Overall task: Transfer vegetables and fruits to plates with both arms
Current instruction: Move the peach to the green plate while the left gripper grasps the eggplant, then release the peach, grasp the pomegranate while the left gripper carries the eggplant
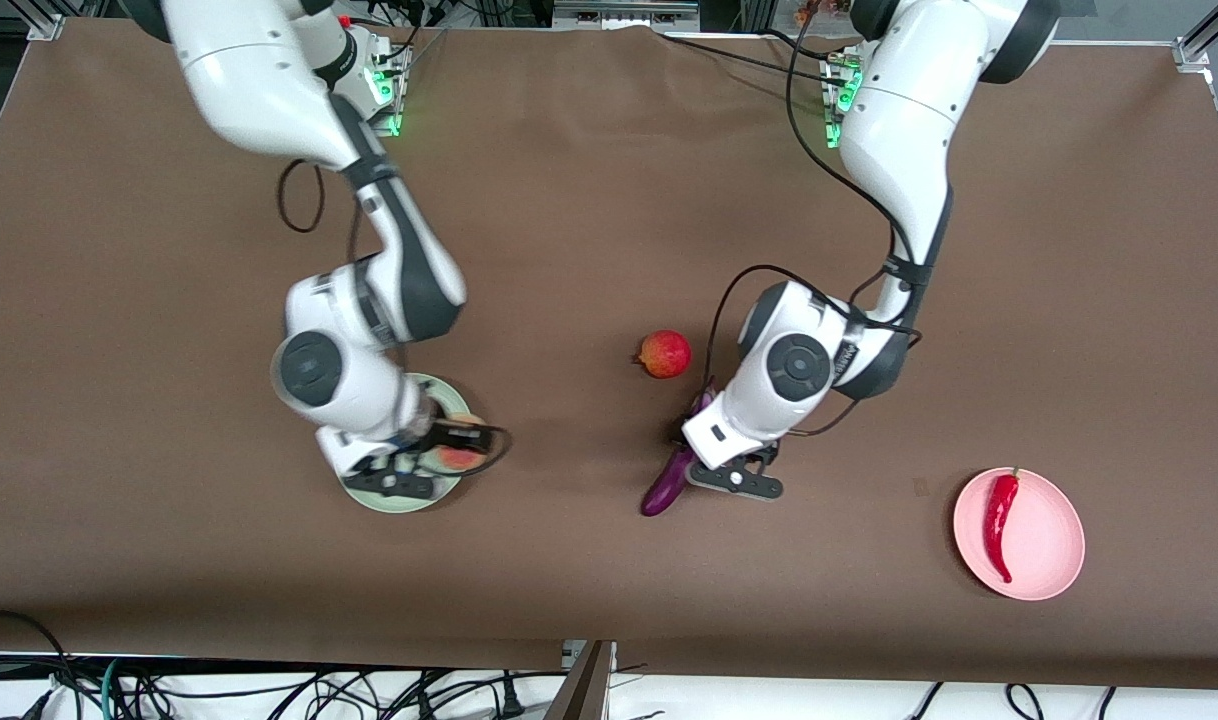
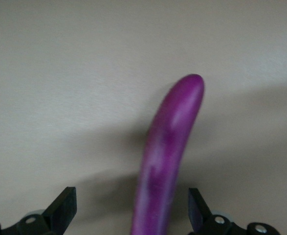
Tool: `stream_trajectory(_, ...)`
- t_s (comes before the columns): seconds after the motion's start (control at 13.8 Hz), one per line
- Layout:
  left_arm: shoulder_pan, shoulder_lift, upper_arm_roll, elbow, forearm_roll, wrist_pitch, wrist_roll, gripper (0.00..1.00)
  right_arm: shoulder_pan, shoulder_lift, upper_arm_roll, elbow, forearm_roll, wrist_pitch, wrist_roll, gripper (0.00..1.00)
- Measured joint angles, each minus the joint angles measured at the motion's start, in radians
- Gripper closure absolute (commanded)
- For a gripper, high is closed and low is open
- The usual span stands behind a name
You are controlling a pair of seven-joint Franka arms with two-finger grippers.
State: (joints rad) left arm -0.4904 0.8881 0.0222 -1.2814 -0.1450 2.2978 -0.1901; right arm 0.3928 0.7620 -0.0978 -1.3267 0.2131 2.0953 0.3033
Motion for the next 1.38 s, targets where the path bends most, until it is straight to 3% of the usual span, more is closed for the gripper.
stream_trajectory(0.07, -0.011, 0.003, 0.001, -0.002, 0.003, 0.001, 0.0, 0.0, -0.022, -0.007, -0.012, -0.043, 0.001, 0.0, -0.056, 0.05)
stream_trajectory(0.15, -0.02, 0.005, 0.002, -0.003, 0.016, 0.002, 0.002, 0.0, -0.033, -0.011, -0.023, -0.075, 0.001, 0.002, -0.087, 0.0)
stream_trajectory(0.51, -0.029, 0.044, 0.003, -0.01, 0.102, 0.085, 0.003, 0.0, -0.024, -0.027, -0.025, -0.102, 0.005, 0.006, -0.057, 0.0)
stream_trajectory(0.58, -0.034, 0.058, 0.003, -0.011, 0.103, 0.106, 0.003, 0.04, -0.012, -0.036, -0.02, -0.1, 0.007, 0.005, -0.006, 0.0)
stream_trajectory(0.65, -0.041, 0.071, 0.003, -0.012, 0.103, 0.119, 0.003, 0.45, 0.009, -0.047, -0.015, -0.098, 0.008, 0.005, 0.058, 0.0)
stream_trajectory(0.73, -0.049, 0.082, 0.003, -0.012, 0.103, 0.127, 0.003, 0.78, 0.041, -0.057, -0.01, -0.097, 0.01, 0.005, 0.132, 0.0)
stream_trajectory(0.8, -0.054, 0.087, 0.003, -0.012, 0.103, 0.133, 0.003, 0.97, 0.085, -0.065, -0.006, -0.096, 0.01, 0.005, 0.221, 0.0)
stream_trajectory(1.16, -0.049, 0.067, 0.054, -0.001, 0.103, 0.11, 0.002, 1.0, 0.361, -0.06, -0.005, -0.093, 0.007, 0.12, 0.644, 0.0)
stream_trajectory(1.38, 0.051, -0.006, 0.094, 0.014, 0.103, -0.018, 0.091, 1.0, 0.454, -0.039, -0.009, -0.093, -0.035, 0.177, 0.74, 0.0)
